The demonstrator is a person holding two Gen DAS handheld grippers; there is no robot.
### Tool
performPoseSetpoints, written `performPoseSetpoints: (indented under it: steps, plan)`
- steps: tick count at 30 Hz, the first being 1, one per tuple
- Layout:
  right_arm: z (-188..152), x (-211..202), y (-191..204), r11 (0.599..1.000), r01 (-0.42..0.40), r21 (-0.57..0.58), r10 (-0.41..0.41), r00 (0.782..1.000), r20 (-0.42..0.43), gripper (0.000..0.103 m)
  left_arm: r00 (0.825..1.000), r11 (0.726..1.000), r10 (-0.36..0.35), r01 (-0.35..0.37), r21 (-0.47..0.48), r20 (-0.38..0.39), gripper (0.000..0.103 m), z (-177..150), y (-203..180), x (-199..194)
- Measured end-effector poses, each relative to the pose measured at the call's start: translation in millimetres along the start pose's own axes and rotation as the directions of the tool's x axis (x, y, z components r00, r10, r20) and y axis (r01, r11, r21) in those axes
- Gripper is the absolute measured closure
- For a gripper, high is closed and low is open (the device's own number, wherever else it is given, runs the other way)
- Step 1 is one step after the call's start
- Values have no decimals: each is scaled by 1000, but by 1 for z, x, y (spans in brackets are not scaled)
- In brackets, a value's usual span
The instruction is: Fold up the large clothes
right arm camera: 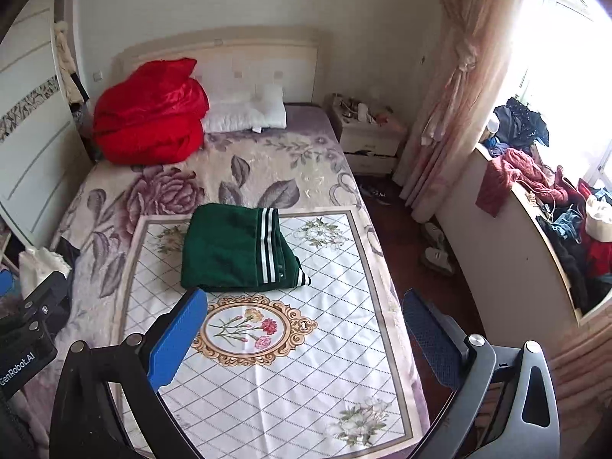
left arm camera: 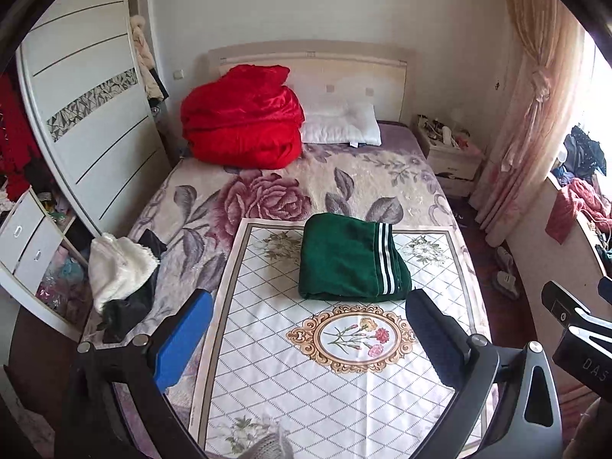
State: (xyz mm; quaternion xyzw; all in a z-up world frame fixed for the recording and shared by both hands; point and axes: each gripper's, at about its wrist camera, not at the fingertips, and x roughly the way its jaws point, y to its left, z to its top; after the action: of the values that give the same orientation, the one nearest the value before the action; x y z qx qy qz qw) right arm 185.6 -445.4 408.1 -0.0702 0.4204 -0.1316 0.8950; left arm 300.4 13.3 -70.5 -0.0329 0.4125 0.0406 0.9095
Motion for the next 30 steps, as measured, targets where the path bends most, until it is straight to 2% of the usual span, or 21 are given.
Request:
performPoseSetpoints:
  steps: [8,14,22,30]
  plan:
    - [-19,-113,-23,1000,-13,1,13,996,83,0,999,1000,5,-5,4,49,0,-17,0,-82]
    - [-30,-166,-37,1000,-18,-1,18,992,128,0,996,1000,5,-6,6,91,0,-25,-5,-122]
    - [-43,-209,-54,1000,-4,-7,5,985,170,0,992,1000,-1,3,-22,124,0,-31,-5,-143]
    - [-51,-222,-65,1000,-10,-15,13,985,170,0,991,999,8,-4,-32,135,0,-40,-6,-154]
